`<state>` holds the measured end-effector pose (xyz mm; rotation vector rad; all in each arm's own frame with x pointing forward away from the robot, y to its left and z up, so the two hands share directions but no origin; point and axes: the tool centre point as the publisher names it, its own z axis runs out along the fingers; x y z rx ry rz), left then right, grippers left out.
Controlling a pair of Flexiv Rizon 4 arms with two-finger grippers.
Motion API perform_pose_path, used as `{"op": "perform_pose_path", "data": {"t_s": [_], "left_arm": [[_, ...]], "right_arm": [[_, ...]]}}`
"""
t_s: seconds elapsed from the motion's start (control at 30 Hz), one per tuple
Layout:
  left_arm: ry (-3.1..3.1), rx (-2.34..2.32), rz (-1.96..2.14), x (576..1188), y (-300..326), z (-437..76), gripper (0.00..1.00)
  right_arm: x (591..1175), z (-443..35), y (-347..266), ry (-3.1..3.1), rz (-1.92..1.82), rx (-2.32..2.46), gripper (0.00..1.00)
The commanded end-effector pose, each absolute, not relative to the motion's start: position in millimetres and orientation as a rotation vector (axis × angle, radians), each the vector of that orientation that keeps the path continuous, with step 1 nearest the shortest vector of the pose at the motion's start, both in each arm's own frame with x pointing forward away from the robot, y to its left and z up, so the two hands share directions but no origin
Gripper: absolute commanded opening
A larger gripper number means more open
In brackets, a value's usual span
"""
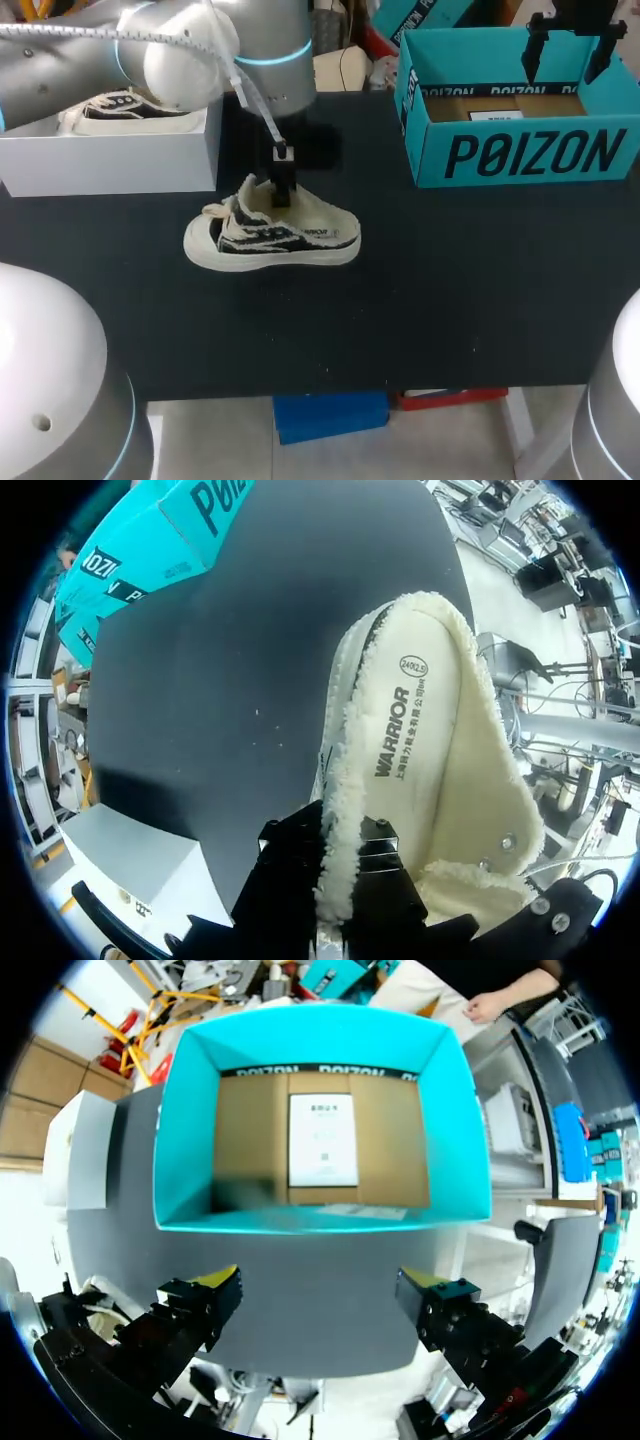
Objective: Take the shoe out of the shoebox, open the shoe tongue, remove and reinsert the insole, then place the shoe into the shoebox
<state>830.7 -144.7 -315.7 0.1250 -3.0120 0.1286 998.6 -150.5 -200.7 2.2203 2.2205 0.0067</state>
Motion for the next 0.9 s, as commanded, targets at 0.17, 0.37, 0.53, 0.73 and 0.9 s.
{"op": "perform_pose_path", "data": {"t_s": [0.17, 0.37, 0.53, 0.73, 0.9], "left_arm": [[-3.031, 0.114, 0.086, 834.3, -174.5, -367.4, 0.00], [-3.027, 0.126, 0.088, 842.8, -178.7, -387.0, 0.00], [-3.068, 0.094, 0.071, 847.0, -181.1, -397.7, 0.00], [-3.061, 0.007, 0.162, 844.9, -180.4, -395.0, 1.00], [-3.046, -0.056, 0.319, 837.8, -174.5, -368.6, 1.00]], "right_arm": [[999.2, -200.3, -150.3, 2.221, 0.004, 2.221, 1.00], [999.2, -200.3, -150.3, 2.221, 0.004, 2.221, 1.00], [999.2, -200.3, -150.3, 2.221, 0.004, 2.221, 1.00], [999.2, -200.3, -150.3, 2.221, 0.004, 2.221, 1.00], [999.2, -200.3, -150.3, 2.221, 0.004, 2.221, 1.00]]}}
